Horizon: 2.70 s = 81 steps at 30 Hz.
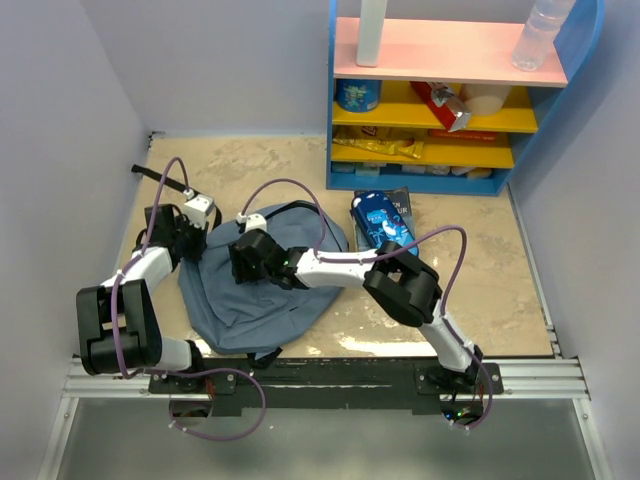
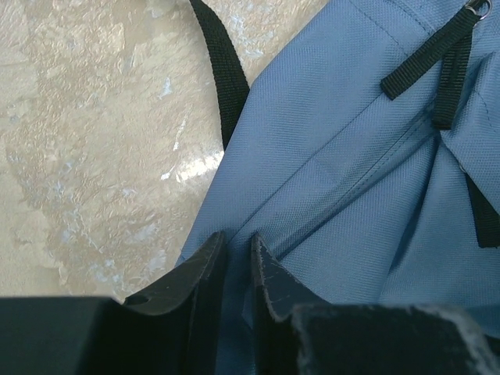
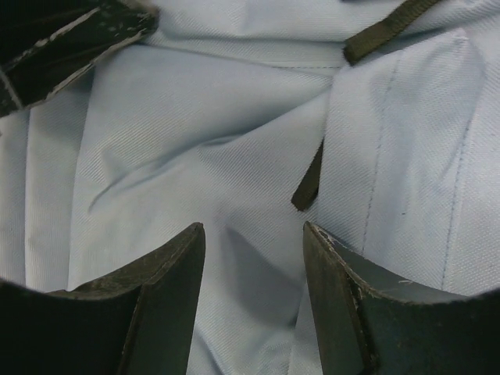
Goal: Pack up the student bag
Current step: Adjust the student bag at the center of the board, then unzip the student bag at the center of the board.
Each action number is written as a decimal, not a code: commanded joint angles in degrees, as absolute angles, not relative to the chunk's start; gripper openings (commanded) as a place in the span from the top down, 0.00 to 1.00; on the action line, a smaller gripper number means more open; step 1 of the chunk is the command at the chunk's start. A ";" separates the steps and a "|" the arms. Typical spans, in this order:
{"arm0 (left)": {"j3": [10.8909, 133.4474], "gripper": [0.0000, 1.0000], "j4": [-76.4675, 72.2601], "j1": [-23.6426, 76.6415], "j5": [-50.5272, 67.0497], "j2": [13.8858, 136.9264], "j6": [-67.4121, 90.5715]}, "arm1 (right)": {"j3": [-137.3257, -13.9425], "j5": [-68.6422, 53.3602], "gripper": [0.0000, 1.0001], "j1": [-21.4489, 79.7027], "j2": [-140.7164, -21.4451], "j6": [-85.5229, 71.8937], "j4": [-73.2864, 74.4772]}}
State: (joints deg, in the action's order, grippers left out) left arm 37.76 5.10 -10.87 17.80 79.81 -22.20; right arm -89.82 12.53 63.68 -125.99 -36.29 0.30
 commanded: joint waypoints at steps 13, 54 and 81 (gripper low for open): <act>37.00 0.77 6.06 -11.43 19.42 76.90 -24.26 | -100.89 16.61 0.46 62.23 -130.60 -40.08 9.05; 40.87 0.75 2.99 -11.42 18.28 82.88 -22.06 | -83.44 -7.97 0.36 53.96 -114.88 24.93 -4.03; 43.33 0.74 4.74 -11.43 22.59 84.20 -21.09 | -99.57 -23.12 0.44 55.55 -130.69 47.46 -1.32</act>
